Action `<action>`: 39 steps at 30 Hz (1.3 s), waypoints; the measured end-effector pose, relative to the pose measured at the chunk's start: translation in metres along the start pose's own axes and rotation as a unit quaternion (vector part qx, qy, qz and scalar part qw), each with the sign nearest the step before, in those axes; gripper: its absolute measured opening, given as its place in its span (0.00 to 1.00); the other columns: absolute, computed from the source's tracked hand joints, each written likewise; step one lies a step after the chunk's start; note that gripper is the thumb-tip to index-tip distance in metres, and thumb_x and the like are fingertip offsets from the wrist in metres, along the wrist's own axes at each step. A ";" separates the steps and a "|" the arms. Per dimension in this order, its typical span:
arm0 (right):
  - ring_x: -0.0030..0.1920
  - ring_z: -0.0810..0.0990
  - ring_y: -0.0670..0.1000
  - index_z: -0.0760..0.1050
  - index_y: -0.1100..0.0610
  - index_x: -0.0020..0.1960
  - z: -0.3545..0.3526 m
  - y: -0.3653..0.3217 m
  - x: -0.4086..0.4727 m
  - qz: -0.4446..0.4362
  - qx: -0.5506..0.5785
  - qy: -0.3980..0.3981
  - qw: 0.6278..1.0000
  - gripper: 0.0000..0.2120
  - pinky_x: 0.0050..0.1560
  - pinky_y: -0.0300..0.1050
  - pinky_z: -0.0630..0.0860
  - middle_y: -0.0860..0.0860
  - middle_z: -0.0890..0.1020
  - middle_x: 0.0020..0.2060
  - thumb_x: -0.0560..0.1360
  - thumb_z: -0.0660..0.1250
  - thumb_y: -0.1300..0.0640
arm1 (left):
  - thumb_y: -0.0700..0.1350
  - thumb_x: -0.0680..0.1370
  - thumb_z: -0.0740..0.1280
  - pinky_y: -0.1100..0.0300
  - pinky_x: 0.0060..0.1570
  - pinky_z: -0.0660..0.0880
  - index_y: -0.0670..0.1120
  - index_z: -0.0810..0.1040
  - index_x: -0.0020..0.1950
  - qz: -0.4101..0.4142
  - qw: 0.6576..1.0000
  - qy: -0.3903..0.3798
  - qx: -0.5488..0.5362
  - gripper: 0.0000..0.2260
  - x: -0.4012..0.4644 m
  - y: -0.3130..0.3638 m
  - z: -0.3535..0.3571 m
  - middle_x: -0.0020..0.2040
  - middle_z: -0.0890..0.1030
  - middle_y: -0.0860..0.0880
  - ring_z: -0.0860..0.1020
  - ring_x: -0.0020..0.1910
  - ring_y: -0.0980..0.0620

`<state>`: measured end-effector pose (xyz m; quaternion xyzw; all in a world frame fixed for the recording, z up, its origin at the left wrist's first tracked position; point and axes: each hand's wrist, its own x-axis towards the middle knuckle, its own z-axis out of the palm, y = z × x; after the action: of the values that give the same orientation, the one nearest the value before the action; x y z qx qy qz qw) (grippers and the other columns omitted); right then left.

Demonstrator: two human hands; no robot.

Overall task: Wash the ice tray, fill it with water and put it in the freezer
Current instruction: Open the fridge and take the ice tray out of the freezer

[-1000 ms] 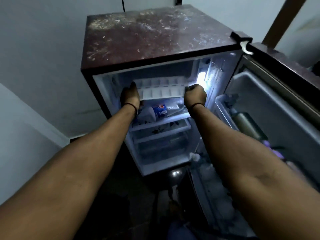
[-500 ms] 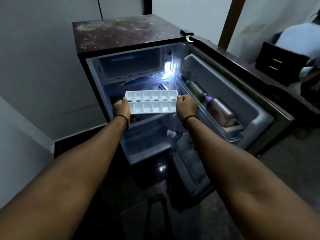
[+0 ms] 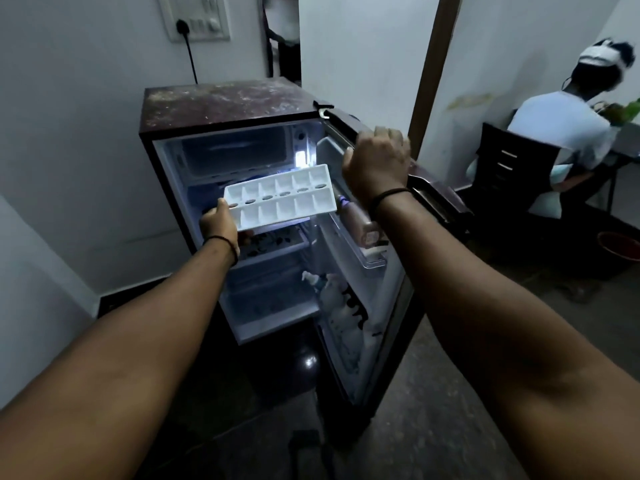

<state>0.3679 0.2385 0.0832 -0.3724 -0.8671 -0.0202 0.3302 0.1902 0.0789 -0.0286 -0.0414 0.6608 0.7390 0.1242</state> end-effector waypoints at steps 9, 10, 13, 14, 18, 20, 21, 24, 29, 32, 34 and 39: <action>0.68 0.65 0.72 0.65 0.63 0.72 -0.003 0.028 -0.011 0.143 -0.102 -0.220 0.960 0.29 0.67 0.70 0.60 0.71 0.67 0.69 0.74 0.59 0.53 | 0.53 0.78 0.62 0.57 0.24 0.77 0.47 0.74 0.36 0.019 1.000 0.010 0.004 0.14 -0.036 0.023 -0.003 0.34 0.77 0.50 0.77 0.23 0.51; 0.67 0.66 0.71 0.65 0.62 0.72 -0.005 0.030 -0.009 0.151 -0.097 -0.224 0.958 0.29 0.66 0.69 0.61 0.70 0.68 0.68 0.73 0.59 0.53 | 0.53 0.78 0.63 0.58 0.22 0.76 0.47 0.74 0.36 0.024 1.000 0.010 0.008 0.14 -0.038 0.025 -0.002 0.34 0.77 0.50 0.77 0.23 0.51; 0.65 0.70 0.66 0.68 0.62 0.70 -0.012 0.042 -0.002 0.152 -0.059 -0.214 0.963 0.26 0.63 0.61 0.64 0.63 0.75 0.65 0.74 0.57 0.55 | 0.52 0.79 0.63 0.61 0.17 0.71 0.48 0.74 0.36 0.035 0.999 -0.003 0.029 0.13 -0.045 0.033 0.002 0.33 0.77 0.49 0.74 0.17 0.53; 0.65 0.70 0.65 0.69 0.62 0.69 -0.013 0.046 -0.001 0.143 -0.051 -0.201 0.968 0.24 0.63 0.59 0.65 0.61 0.76 0.64 0.74 0.57 0.56 | 0.53 0.79 0.63 0.61 0.17 0.71 0.48 0.74 0.37 0.034 0.999 -0.009 0.032 0.13 -0.048 0.036 0.004 0.32 0.77 0.49 0.74 0.16 0.53; 0.64 0.72 0.64 0.75 0.60 0.63 -0.017 0.051 -0.003 0.112 -0.036 -0.148 0.982 0.19 0.63 0.54 0.68 0.60 0.79 0.61 0.75 0.58 0.58 | 0.52 0.78 0.64 0.61 0.19 0.72 0.46 0.75 0.38 0.038 0.999 -0.029 0.025 0.13 -0.056 0.044 0.010 0.31 0.77 0.49 0.73 0.15 0.54; 0.61 0.76 0.64 0.77 0.60 0.60 -0.020 0.048 -0.002 0.099 -0.010 -0.138 0.985 0.17 0.60 0.52 0.72 0.60 0.80 0.59 0.74 0.60 0.58 | 0.53 0.79 0.63 0.61 0.21 0.73 0.46 0.76 0.39 0.039 0.998 -0.043 0.024 0.13 -0.058 0.048 0.008 0.31 0.77 0.48 0.74 0.17 0.52; 0.60 0.78 0.63 0.78 0.60 0.59 -0.021 0.046 -0.001 0.093 0.006 -0.136 0.986 0.16 0.58 0.51 0.75 0.60 0.81 0.58 0.74 0.61 0.58 | 0.53 0.79 0.63 0.60 0.22 0.73 0.46 0.77 0.41 0.040 0.998 -0.047 0.026 0.13 -0.058 0.050 0.006 0.33 0.78 0.48 0.75 0.20 0.51; 0.56 0.80 0.63 0.80 0.61 0.55 -0.023 0.035 0.000 0.073 0.057 -0.133 0.987 0.13 0.55 0.49 0.77 0.61 0.82 0.55 0.73 0.63 0.59 | 0.52 0.79 0.62 0.61 0.19 0.72 0.44 0.78 0.48 0.040 0.997 -0.048 0.035 0.12 -0.055 0.056 -0.005 0.36 0.78 0.46 0.75 0.24 0.49; 0.55 0.80 0.63 0.83 0.53 0.55 0.000 -0.005 -0.015 -0.035 0.132 -0.148 0.980 0.14 0.54 0.49 0.77 0.60 0.83 0.53 0.75 0.62 0.56 | 0.53 0.79 0.62 0.65 0.18 0.69 0.45 0.77 0.46 0.029 0.999 -0.009 0.034 0.12 -0.042 0.064 -0.041 0.34 0.77 0.47 0.72 0.15 0.53; 0.61 0.77 0.60 0.83 0.49 0.56 0.022 -0.039 -0.020 -0.110 0.162 -0.144 0.970 0.14 0.57 0.47 0.73 0.56 0.82 0.57 0.75 0.62 0.55 | 0.54 0.79 0.62 0.65 0.22 0.67 0.47 0.75 0.41 0.031 0.998 0.029 0.043 0.13 -0.024 0.073 -0.075 0.32 0.76 0.47 0.70 0.14 0.53; 0.64 0.75 0.58 0.81 0.48 0.59 0.039 -0.065 -0.018 -0.151 0.184 -0.167 0.957 0.16 0.59 0.48 0.72 0.54 0.80 0.62 0.76 0.61 0.57 | 0.54 0.79 0.61 0.65 0.23 0.67 0.47 0.74 0.40 0.026 0.997 0.053 0.042 0.13 -0.009 0.081 -0.098 0.33 0.75 0.48 0.70 0.15 0.52; 0.71 0.69 0.56 0.70 0.49 0.72 0.081 -0.122 -0.009 -0.193 0.202 -0.205 0.938 0.24 0.67 0.50 0.68 0.53 0.71 0.72 0.77 0.56 0.60 | 0.53 0.79 0.60 0.65 0.25 0.64 0.47 0.75 0.49 0.024 0.996 0.080 0.033 0.11 0.028 0.098 -0.140 0.35 0.75 0.48 0.69 0.15 0.52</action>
<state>0.2469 0.1679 0.0405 -0.1190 -0.9570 0.1689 0.2036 0.1256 -0.0647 0.0427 -0.0805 0.6937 0.7137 0.0547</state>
